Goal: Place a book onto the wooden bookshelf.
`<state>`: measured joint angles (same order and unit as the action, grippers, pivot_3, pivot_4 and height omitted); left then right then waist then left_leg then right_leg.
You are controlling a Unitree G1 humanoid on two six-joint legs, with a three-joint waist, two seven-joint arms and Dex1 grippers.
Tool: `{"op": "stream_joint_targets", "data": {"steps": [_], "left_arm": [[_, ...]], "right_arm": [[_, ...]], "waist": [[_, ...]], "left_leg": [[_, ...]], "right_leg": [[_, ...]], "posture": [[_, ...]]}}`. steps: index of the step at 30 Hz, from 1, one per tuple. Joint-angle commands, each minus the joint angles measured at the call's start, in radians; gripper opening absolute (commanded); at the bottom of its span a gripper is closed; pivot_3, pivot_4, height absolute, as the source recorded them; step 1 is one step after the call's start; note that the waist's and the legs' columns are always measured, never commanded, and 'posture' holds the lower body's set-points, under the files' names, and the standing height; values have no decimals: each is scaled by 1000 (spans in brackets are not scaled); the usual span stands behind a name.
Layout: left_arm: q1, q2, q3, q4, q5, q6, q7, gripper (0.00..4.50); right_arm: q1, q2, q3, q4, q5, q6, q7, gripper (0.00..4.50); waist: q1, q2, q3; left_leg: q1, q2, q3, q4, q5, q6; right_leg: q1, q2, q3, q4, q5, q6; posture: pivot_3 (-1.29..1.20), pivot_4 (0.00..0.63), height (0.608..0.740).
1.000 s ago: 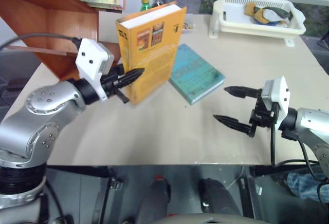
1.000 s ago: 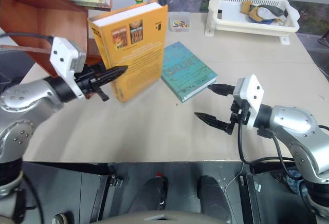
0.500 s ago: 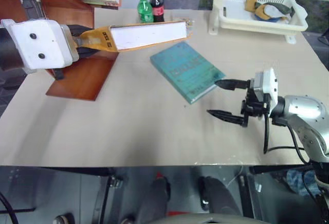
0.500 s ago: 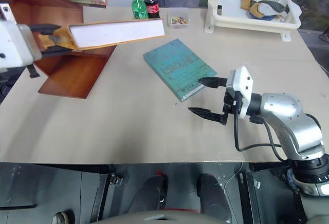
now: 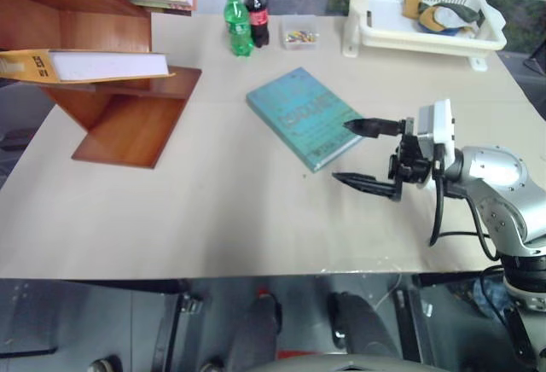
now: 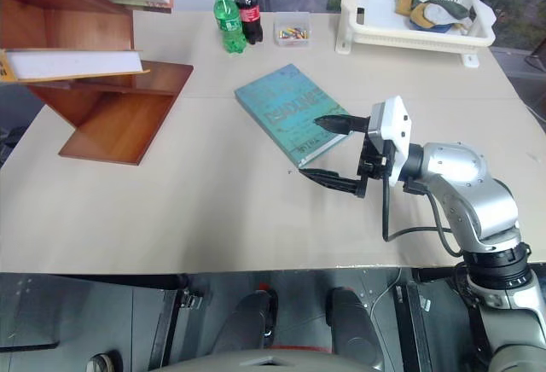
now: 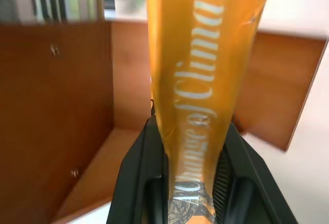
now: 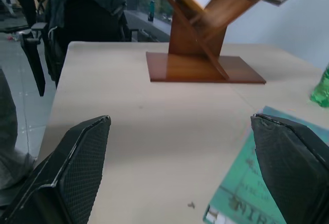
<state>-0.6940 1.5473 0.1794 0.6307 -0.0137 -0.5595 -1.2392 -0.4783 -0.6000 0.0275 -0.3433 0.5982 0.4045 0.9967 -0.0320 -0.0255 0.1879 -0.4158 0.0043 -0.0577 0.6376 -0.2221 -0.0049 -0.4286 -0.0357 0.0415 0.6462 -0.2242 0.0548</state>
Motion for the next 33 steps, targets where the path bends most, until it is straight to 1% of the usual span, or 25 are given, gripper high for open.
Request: {"op": "stream_joint_targets", "data": {"steps": [1, 4, 7, 9, 10, 11, 12, 13, 15, 16, 18, 21, 23, 25, 29, 31, 33], "left_arm": [[-216, -85, -140, 196, 153, -120, 48, 844], [-387, -165, -257, 363, 301, -180, 104, 844], [-477, -213, -321, 475, 376, -192, 153, 844], [-519, -234, -337, 528, 392, -171, 159, 844], [-536, -236, -345, 544, 405, -172, 174, 1557], [-551, -235, -352, 555, 419, -175, 194, 1820], [-562, -231, -356, 562, 427, -182, 214, 2247], [-571, -229, -357, 569, 430, -187, 225, 2785], [-578, -219, -349, 579, 425, -199, 234, 3738], [-574, -209, -344, 583, 418, -209, 230, 4361], [-561, -192, -326, 585, 390, -228, 211, 4442], [-512, -150, -252, 576, 277, -280, 126, 4442], [-468, -130, -200, 558, 195, -302, 66, 4442], [-416, -111, -142, 528, 107, -312, 15, 4442], [-271, -67, 3, 449, -85, -277, -86, 4442], [-140, -42, 98, 391, -175, -248, -133, 4442], [-11, -37, 199, 306, -248, -198, -156, 4442]], "right_arm": [[-22, 7, -16, -22, 2, -26, 0, 4500], [-24, 9, -20, -17, -5, -32, 1, 4500], [-19, 7, -27, -18, -5, -32, -3, 4500], [-13, 5, -30, -23, -5, -29, -6, 4500], [-9, 3, -32, -27, -4, -28, -8, 4500], [-5, 0, -35, -30, -4, -27, -9, 4500], [-2, -2, -37, -33, -3, -25, -11, 4500], [1, -4, -39, -34, -3, -24, -12, 4500], [5, -7, -41, -37, -1, -23, -16, 4500], [7, -8, -41, -39, 0, -22, -17, 4500], [8, -8, -40, -39, 0, -22, -18, 4500], [1, -8, -32, -37, 2, -18, -16, 4500], [-6, -6, -27, -34, 3, -18, -12, 4500], [-13, -5, -22, -30, 3, -18, -6, 4500], [-29, -1, -11, -13, -1, -21, 11, 4500], [-39, 2, -6, -1, -8, -31, 21, 4500], [-48, 7, -4, 12, -12, -38, 27, 4500]], "waist": [[5, 0, 0], [16, 0, -1], [16, 1, -1], [15, 3, -2], [14, 3, -2], [14, 3, -2], [11, 2, -1], [8, 1, -1], [0, 0, -1], [-3, 0, -1], [-6, 0, -1], [-11, -1, -1], [-12, -1, -1], [-10, -1, -1], [-8, -2, -1], [-10, -2, -1], [-11, -2, -1]], "left_leg": [[0, 0, 0, 0, 0, 0], [1, 0, -1, 6, 0, 0], [3, 0, -1, 10, 0, 0], [4, 1, -1, 13, 0, 1], [7, 2, 0, 13, 1, 1], [9, 3, 1, 13, 1, 1], [13, 4, 1, 13, 1, 1], [17, 6, 3, 13, 1, 1], [16, 8, 3, 13, 1, 1], [16, 8, 4, 13, 0, 1], [14, 7, 4, 13, 0, 0], [8, 7, 5, 13, 0, 0], [-1, 6, 7, 13, 0, 0], [-2, 6, 7, 12, 0, 0], [-2, 6, 7, 13, 0, 0], [-1, 6, 8, 13, 0, 0], [0, 7, 9, 13, 0, 0]], "right_leg": [[0, 0, 0, 1, 0, 0], [1, 1, -1, 10, 0, 0], [1, 1, 0, 16, -2, 3], [1, 2, 0, 18, -2, 3], [3, 2, 0, 19, -2, 2], [6, 2, 0, 19, -2, 1], [9, 3, 0, 19, -2, 0], [12, 5, 0, 19, -4, -2], [12, 6, 0, 19, -4, -2], [12, 5, 0, 18, -3, -1], [11, 5, 0, 17, -1, 2], [6, 4, 1, 16, 0, 0], [-4, 3, 1, 17, 2, -2], [-5, 2, 1, 17, 1, -2], [-4, 1, 0, 16, 1, -2], [-4, 1, 1, 16, 1, -2], [-4, 1, 2, 16, 1, -2]], "posture": [[0, 150, 740], [0, 150, 740], [0, 150, 740], [0, 150, 740], [0, 150, 740], [0, 150, 740], [0, 150, 740], [0, 150, 740], [0, 150, 740], [0, 150, 740], [0, 150, 740], [0, 150, 740], [0, 150, 740], [0, 150, 740], [0, 150, 740], [0, 150, 740], [0, 150, 740]]}}
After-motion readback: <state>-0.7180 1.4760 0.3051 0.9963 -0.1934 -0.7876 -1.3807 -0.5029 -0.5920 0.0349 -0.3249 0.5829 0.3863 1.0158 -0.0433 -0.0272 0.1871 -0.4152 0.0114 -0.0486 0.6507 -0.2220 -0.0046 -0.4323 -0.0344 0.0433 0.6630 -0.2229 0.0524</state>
